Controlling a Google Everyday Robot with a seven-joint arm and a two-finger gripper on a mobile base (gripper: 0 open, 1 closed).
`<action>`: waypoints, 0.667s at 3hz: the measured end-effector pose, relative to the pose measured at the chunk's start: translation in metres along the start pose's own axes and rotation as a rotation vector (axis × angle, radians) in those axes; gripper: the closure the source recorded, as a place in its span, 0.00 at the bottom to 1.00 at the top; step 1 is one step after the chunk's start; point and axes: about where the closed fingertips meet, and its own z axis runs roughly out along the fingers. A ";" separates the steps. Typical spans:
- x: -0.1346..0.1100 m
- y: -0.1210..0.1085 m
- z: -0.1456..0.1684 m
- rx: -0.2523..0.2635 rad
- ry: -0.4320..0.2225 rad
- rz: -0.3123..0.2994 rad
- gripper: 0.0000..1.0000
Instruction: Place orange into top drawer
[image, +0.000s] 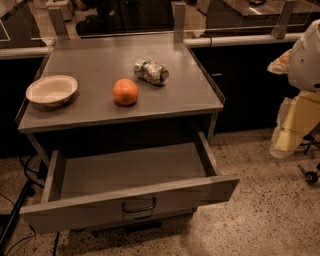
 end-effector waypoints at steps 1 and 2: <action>0.000 0.000 0.000 0.000 0.000 0.000 0.00; -0.021 -0.003 0.003 0.004 -0.016 -0.035 0.00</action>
Offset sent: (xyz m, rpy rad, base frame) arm 0.0172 0.0412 -0.0012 0.0061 -0.0050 0.0817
